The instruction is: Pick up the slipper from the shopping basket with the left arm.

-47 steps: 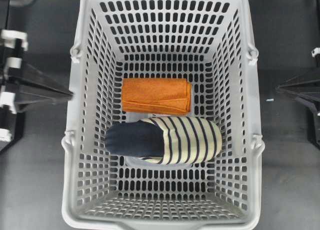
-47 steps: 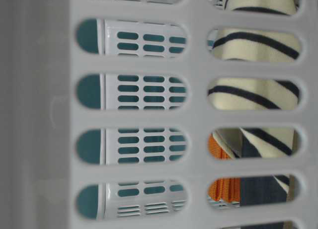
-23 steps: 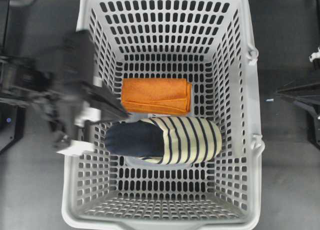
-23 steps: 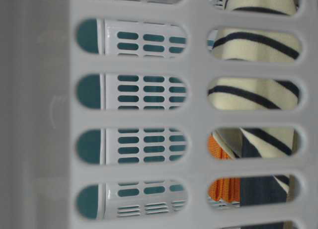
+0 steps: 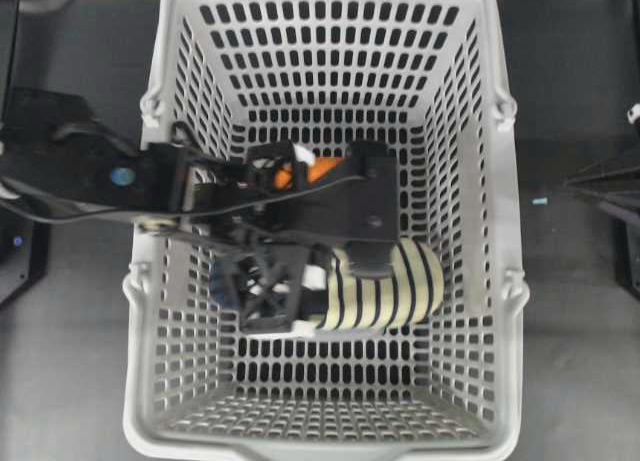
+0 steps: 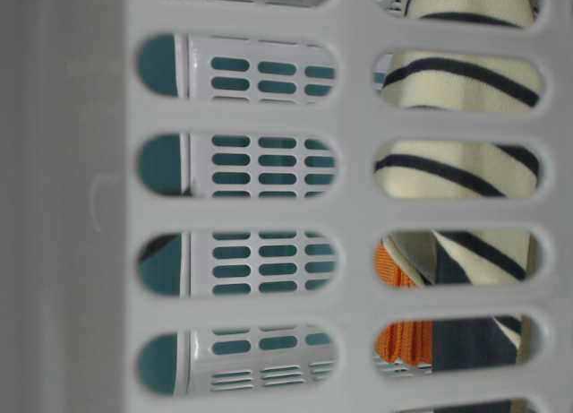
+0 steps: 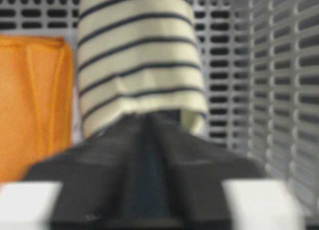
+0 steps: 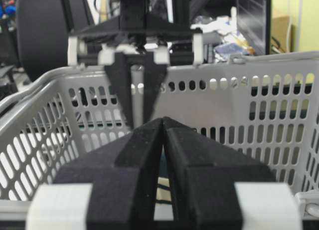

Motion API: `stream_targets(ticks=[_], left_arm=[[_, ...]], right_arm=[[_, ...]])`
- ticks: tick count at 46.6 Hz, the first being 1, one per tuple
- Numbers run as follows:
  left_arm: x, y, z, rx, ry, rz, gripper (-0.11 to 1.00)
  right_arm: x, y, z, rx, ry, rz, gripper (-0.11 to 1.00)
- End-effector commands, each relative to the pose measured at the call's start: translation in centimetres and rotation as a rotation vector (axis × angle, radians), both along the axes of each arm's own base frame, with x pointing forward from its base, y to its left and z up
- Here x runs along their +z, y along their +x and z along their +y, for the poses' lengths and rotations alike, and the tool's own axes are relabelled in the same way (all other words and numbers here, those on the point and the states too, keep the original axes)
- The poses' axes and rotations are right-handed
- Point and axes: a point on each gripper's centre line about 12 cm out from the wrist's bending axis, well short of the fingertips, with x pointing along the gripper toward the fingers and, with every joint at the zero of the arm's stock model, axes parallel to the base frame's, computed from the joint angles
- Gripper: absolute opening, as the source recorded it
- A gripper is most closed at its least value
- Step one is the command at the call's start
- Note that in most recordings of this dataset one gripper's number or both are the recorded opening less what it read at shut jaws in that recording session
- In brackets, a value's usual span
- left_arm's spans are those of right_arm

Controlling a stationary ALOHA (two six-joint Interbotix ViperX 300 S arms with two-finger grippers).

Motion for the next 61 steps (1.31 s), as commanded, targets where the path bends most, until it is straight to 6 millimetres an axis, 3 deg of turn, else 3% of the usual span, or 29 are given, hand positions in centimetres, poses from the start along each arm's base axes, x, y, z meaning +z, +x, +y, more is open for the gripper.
stream_targets(ticks=[1, 8, 13, 23, 35, 54, 57, 61], left_arm=[[1.2, 0.6, -0.2, 0.007, -0.007, -0.029, 0.31], [0.4, 1.5, -0.3, 0.025, -0.015, 0.008, 0.76], [-0.7, 2.1, -0.4, 0.036, -0.015, 0.047, 0.91], [-4.4, 3.7, -0.7, 0.035, -0.005, 0.121, 0.91], [-8.8, 3.9, -0.4, 0.027, 0.018, 0.222, 0.91], [-10.2, 3.3, -0.2, -0.014, 0.044, 0.228, 0.88], [-10.2, 3.2, -0.2, -0.016, 0.043, 0.227, 0.83], [-10.1, 3.2, -0.2, -0.014, 0.045, 0.23, 0.67]], right_arm=[[0.4, 0.1, 0.1, 0.003, 0.005, -0.006, -0.01], [0.2, 0.1, 0.1, 0.004, 0.005, 0.002, -0.01], [0.4, 0.1, 0.1, 0.004, 0.005, -0.011, -0.01], [0.5, 0.0, 0.1, 0.004, 0.007, -0.018, -0.01], [0.4, 0.0, 0.1, 0.004, 0.007, -0.015, -0.01], [0.3, 0.0, 0.1, 0.004, 0.007, -0.01, -0.01], [0.3, 0.0, 0.1, 0.004, 0.007, -0.01, -0.01], [0.2, 0.0, 0.1, 0.004, 0.006, -0.009, -0.01]])
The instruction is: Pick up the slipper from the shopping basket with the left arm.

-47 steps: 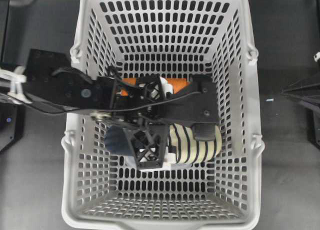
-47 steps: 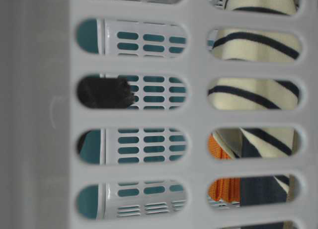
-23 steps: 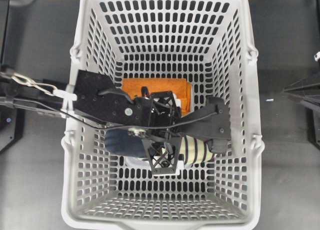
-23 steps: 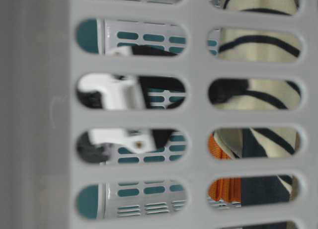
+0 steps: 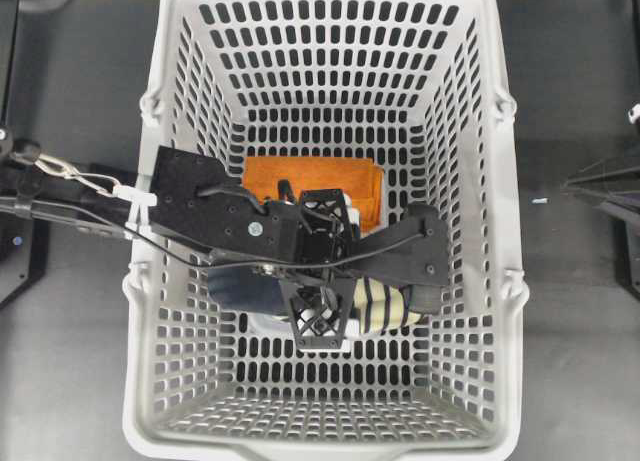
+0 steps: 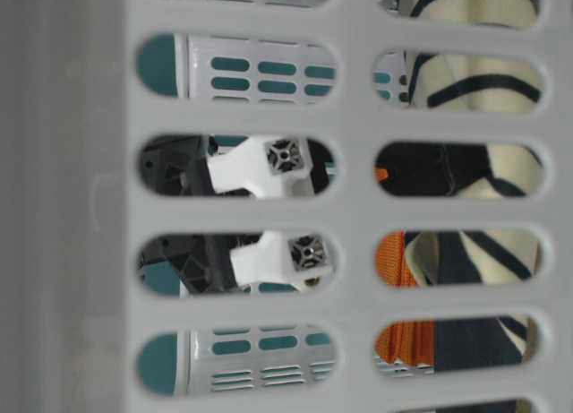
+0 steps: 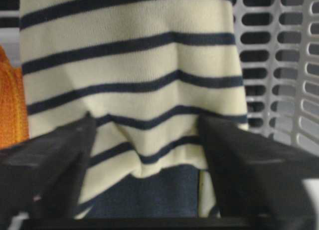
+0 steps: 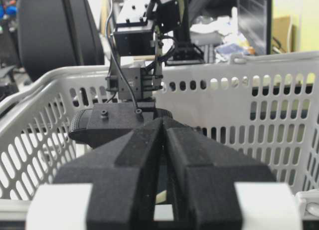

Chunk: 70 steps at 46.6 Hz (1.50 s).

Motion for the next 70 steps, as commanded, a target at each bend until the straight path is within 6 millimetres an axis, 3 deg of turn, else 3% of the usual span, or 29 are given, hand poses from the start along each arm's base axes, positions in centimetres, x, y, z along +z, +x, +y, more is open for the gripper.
stream_targets(ticks=[1, 8, 12, 18, 30, 37, 44, 70], left_arm=[[0.9, 0.0, 0.2, 0.001, 0.001, -0.017, 0.62], [3.1, 0.0, 0.0, -0.001, -0.001, -0.049, 0.21], [5.0, 0.0, 0.1, 0.0, -0.003, -0.071, 0.05], [8.6, -0.2, 0.1, 0.003, -0.006, -0.086, 0.05], [17.6, -1.0, 0.2, -0.028, 0.012, -0.107, 0.05], [21.4, -1.3, 0.3, -0.033, 0.015, -0.119, 0.05], [22.2, -0.9, 0.3, -0.03, 0.018, -0.079, 0.05], [21.5, -0.2, 0.9, -0.031, 0.029, -0.039, 0.05]], right_arm=[[0.3, 0.1, 0.0, 0.001, 0.005, -0.007, -0.01], [0.2, 0.1, 0.0, 0.001, 0.005, -0.006, -0.01], [0.2, 0.1, 0.0, 0.001, 0.006, -0.006, -0.01], [0.2, 0.1, 0.0, 0.0, 0.006, -0.006, -0.01], [0.2, 0.1, 0.0, 0.001, 0.006, -0.006, -0.01], [0.2, 0.1, 0.0, 0.001, 0.006, -0.006, -0.01], [0.2, 0.1, 0.0, 0.001, 0.006, -0.007, -0.01], [0.1, 0.1, 0.0, 0.001, 0.006, -0.006, -0.01]])
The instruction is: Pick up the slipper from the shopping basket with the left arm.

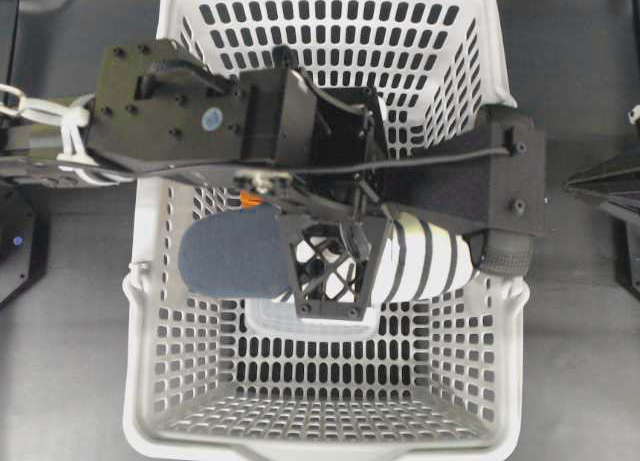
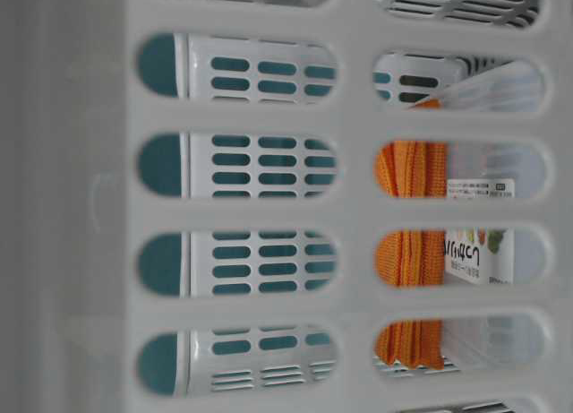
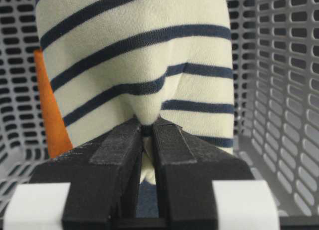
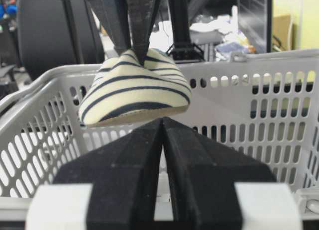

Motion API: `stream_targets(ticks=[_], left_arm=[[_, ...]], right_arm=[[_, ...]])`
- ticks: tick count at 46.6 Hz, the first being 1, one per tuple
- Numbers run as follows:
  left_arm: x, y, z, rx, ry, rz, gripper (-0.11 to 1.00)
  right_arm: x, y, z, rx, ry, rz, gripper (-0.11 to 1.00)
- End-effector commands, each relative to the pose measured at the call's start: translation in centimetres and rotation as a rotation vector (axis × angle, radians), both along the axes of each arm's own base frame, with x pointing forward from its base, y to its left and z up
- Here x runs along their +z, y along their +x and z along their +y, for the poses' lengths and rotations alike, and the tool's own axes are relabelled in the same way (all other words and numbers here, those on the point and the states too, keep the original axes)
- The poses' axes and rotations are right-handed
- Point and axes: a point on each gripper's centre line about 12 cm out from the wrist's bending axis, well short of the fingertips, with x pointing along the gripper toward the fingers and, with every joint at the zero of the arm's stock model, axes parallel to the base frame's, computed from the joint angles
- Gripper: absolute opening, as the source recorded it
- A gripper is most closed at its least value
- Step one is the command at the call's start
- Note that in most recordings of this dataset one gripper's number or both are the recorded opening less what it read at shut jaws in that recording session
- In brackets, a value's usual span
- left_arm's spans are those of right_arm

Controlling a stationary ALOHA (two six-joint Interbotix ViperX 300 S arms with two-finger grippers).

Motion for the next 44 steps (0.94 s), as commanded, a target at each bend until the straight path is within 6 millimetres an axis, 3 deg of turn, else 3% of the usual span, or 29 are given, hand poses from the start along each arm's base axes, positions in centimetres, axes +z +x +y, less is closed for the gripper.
stream_targets(ticks=[1, 13, 20, 44], left_arm=[[1.2, -0.6, 0.3, 0.003, 0.0, -0.028, 0.05], [-1.2, -1.4, 0.8, 0.013, 0.006, 0.029, 0.05], [-0.8, -1.5, 0.8, 0.012, -0.001, -0.045, 0.05], [-0.9, -1.5, 0.2, -0.006, 0.001, -0.045, 0.05]], right_arm=[[0.3, 0.1, 0.0, 0.001, 0.005, -0.011, -0.01], [0.3, 0.1, 0.1, 0.003, 0.003, -0.009, -0.01], [0.4, 0.0, 0.0, 0.001, 0.005, -0.012, -0.01], [0.3, 0.0, -0.1, -0.008, 0.004, -0.012, -0.01]])
